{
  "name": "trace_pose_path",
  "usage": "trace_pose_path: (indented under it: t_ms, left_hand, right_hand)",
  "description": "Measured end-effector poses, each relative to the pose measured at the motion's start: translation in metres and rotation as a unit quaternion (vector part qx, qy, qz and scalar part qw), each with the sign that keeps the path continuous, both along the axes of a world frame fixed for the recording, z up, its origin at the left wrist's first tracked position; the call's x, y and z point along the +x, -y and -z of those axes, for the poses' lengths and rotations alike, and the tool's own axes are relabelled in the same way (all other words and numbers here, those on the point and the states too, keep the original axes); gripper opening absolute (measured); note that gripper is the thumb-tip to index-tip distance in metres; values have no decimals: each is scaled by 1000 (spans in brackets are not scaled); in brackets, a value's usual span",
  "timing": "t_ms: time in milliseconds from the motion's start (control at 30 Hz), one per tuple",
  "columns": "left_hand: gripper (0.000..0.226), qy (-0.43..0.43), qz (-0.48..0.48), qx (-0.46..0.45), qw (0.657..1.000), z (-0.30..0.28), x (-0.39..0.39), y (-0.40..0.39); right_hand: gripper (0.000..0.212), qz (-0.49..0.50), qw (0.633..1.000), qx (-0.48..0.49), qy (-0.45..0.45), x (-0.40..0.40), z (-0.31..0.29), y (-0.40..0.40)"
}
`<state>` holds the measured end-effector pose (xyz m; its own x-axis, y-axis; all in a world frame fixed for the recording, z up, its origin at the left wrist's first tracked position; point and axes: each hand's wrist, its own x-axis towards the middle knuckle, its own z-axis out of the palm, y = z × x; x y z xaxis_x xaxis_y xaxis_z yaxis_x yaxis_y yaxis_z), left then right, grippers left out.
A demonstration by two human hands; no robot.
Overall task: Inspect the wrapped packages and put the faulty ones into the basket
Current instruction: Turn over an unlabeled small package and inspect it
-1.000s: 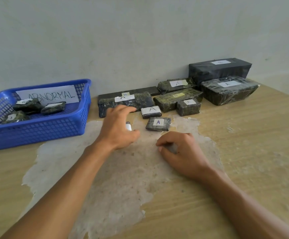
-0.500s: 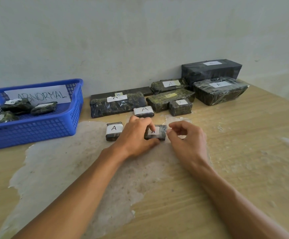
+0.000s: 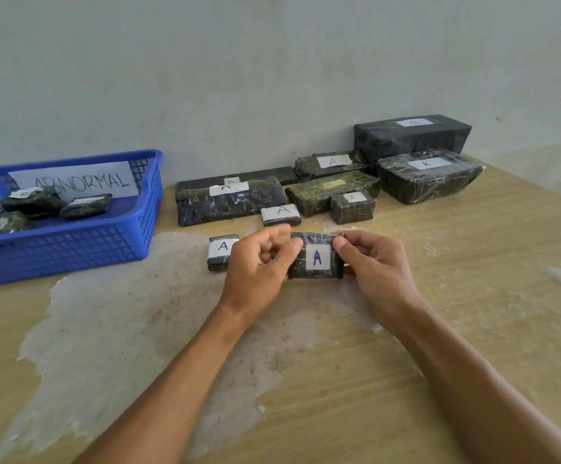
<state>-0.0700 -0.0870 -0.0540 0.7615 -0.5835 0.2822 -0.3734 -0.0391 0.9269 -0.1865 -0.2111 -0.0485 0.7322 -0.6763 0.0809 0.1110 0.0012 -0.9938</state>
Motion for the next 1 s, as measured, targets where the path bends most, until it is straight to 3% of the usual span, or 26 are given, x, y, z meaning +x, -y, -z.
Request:
trace_pose_path:
  t_ms: [67, 500, 833, 1000]
  left_hand:
    - [11, -22, 13, -8, 1000, -1, 0, -1]
    - [9, -107, 22, -44, 993, 1, -5, 0]
    - [8, -79, 34, -38, 996, 6, -3, -2]
    - [11, -128, 70, -44, 988, 4, -5, -4]
  right_hand:
    - [16, -5, 1000, -5, -3, 0, 0, -1]
    - [17, -13, 998, -60, -7, 1, 2, -4]
    - [10, -6, 996, -85, -2, 4, 7, -7]
    - [12, 17, 997, -69, 6, 3, 6, -5]
